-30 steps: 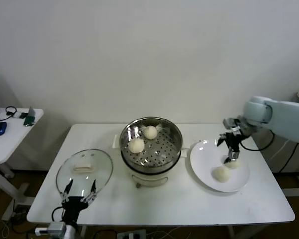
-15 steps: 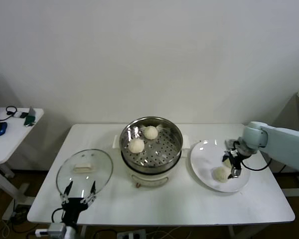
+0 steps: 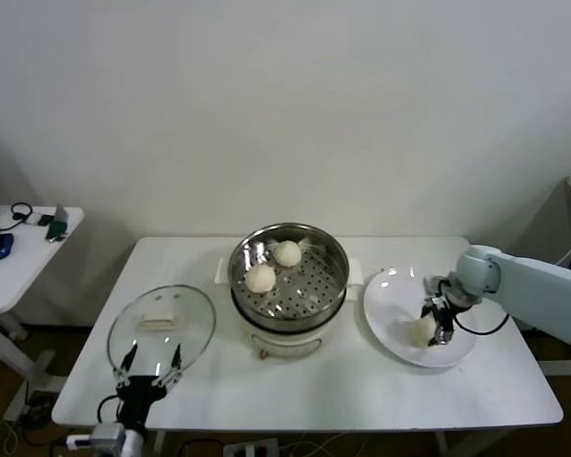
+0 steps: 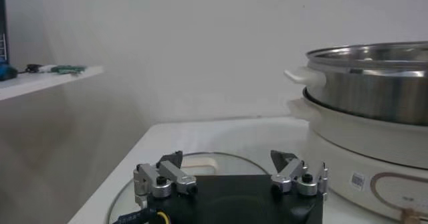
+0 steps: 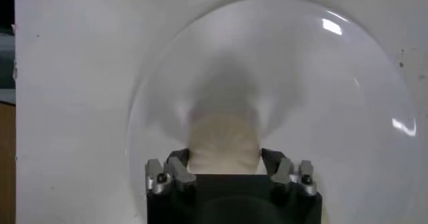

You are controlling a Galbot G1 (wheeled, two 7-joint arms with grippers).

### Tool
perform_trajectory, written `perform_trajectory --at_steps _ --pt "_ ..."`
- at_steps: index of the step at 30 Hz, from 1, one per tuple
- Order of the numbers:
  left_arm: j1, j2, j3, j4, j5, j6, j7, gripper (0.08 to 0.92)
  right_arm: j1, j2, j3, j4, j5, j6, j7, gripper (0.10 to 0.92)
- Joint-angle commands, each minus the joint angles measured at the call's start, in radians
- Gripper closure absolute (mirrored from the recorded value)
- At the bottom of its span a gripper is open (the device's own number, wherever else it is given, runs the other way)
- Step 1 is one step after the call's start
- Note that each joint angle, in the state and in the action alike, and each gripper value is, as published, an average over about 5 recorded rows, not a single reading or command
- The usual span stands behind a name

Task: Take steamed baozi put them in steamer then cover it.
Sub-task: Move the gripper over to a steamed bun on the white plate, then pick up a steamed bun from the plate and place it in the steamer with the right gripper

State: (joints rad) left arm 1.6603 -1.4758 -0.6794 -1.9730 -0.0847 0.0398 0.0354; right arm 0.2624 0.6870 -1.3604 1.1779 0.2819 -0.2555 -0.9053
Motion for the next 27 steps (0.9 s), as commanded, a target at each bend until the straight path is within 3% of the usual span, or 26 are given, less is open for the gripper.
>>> perform_trajectory --at_steps 1,10,16,27 --pt "0.001 -0.001 0.001 -0.002 0.005 0.002 -0.002 0.177 0.042 0.005 -0.002 -0.007 -0.012 0.030 -0.029 0.344" --pt "0.016 0.001 0.011 -0.008 0.020 -0.002 -0.002 0.177 0.538 0.114 -0.287 0.025 0.068 0.235 -0.147 0.366" --pt "0.025 0.003 0.013 -0.009 0.024 -0.008 -0.003 0.177 0.781 0.250 -0.272 0.030 0.105 0.388 -0.214 0.364" --pt "0.013 0.003 0.007 -0.027 0.020 0.001 -0.002 0.177 0.796 0.499 -0.147 0.285 0.002 0.472 -0.162 0.366"
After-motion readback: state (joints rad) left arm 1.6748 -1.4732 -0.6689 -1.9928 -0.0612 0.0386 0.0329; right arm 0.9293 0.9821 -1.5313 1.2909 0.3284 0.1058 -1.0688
